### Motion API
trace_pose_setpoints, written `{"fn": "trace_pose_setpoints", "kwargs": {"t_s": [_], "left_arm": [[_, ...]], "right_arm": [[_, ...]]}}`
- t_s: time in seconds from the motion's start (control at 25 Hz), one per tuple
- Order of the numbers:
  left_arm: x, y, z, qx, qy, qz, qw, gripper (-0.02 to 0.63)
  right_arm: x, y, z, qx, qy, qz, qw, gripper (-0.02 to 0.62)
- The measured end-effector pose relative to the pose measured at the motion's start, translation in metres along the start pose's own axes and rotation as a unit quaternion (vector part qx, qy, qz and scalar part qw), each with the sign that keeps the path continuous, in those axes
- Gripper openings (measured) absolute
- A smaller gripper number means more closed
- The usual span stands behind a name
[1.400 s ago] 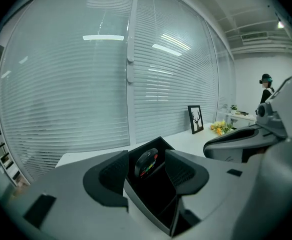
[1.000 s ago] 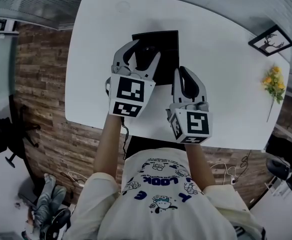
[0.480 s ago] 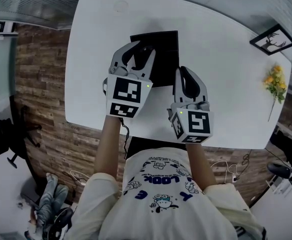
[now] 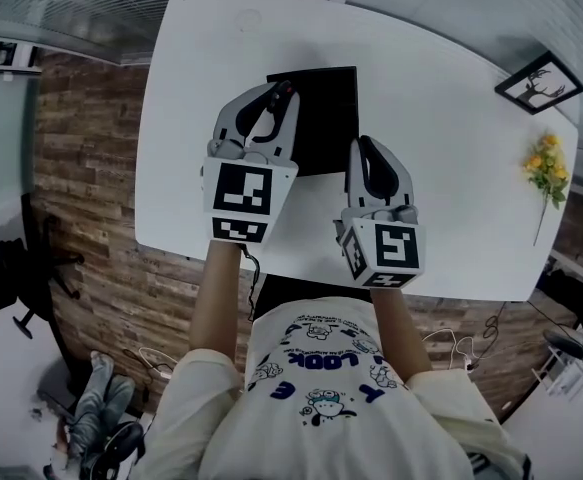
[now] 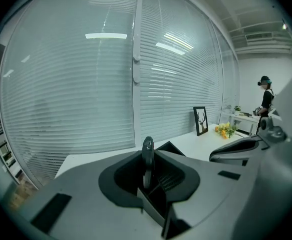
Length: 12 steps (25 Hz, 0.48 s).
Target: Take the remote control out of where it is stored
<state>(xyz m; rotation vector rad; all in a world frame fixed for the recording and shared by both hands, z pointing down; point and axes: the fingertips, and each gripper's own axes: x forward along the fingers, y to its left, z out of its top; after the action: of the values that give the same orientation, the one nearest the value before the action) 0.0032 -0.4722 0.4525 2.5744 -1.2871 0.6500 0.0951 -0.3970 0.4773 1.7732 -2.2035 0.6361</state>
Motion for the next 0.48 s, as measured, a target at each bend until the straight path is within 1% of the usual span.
{"fn": "trace_pose_setpoints", "kwargs": {"t_s": [0.08,0.2,0.32,0.48], "left_arm": [[-0.009,-0.001,0.007,0.007,-0.008,0.005,0.9999,0.071],[-0.024,-0.003,0.016,0.007,-0.02,0.007,0.9997,0.071],[-0.04,-0.003,0.024,0.002,-0.031,0.011,0.9994,0.071],[-0.064,0.0,0.036,-0.01,-0.057,0.024,0.998,0.071]], "right_arm": [[-0.004,0.006,0.005,-0.002,-0.006,0.003,1.0,0.048],[-0.013,0.014,0.009,-0.005,-0.015,0.008,1.0,0.048],[-0.022,0.023,0.015,-0.008,-0.024,0.013,1.0,0.049],[-0.033,0.038,0.022,-0.015,-0.038,0.021,0.999,0.049]]}}
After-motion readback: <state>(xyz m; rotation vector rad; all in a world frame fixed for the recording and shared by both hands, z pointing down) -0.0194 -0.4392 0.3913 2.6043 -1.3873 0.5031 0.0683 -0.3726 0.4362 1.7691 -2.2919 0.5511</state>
